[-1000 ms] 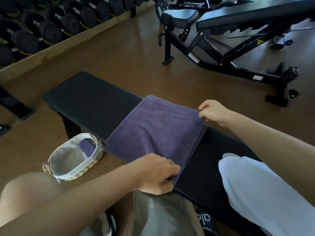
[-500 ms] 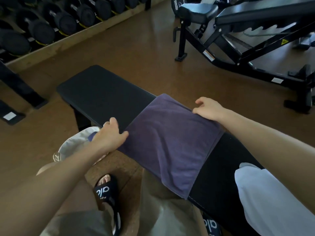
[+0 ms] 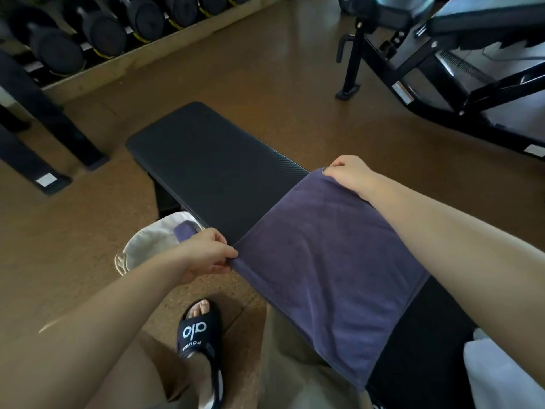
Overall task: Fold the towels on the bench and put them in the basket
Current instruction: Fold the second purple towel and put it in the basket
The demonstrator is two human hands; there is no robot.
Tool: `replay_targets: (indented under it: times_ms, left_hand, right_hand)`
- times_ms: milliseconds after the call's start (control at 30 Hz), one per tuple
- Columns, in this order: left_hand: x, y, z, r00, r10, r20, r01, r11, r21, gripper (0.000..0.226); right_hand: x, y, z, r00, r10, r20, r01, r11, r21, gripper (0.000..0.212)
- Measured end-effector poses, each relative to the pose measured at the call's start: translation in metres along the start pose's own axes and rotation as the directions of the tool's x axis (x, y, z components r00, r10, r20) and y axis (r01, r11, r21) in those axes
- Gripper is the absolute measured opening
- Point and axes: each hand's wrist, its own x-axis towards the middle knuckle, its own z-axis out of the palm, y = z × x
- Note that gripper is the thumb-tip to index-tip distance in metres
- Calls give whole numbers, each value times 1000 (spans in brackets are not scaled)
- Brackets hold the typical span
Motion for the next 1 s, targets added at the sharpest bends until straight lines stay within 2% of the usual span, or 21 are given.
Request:
replay_targets:
  times_ms: [167, 267, 433, 567, 700, 800, 933, 1000]
  left_hand:
    - [0, 6, -15, 998, 44, 38, -42, 998, -44, 9]
    - [5, 11, -26, 997, 72, 14, -70, 993, -91, 9]
    - [27, 13, -45, 977, 99, -187, -134, 973, -186, 9]
    - [44, 4, -53, 928, 69, -366, -158, 963, -220, 10]
    - [48, 3, -47, 888, 43, -457, -157, 964, -213, 8]
    - [45, 4, -40, 907, -2, -421, -137, 944, -299, 17]
    - [31, -1, -17, 960, -99, -262, -5, 930, -367, 66]
    - [20, -7, -1, 977, -115, -181, 40, 928, -371, 66]
  right_hand:
    - [5, -16, 5, 994, 53, 100, -59, 997, 51, 13]
    - [11, -20, 6, 993, 67, 94, -74, 995, 67, 13]
    - [27, -22, 5, 999, 42, -24, -38, 984, 174, 16]
    - [34, -24, 14, 994, 6, -111, 9, 991, 134, 17]
    - [35, -23, 21, 994, 6, -107, -1, 999, 43, 21]
    - [30, -17, 18, 998, 40, -58, -39, 999, 27, 29]
    - [14, 1, 8, 998, 57, 16, -56, 997, -56, 37]
    - [4, 13, 1, 1000, 31, 2, -31, 993, -111, 30]
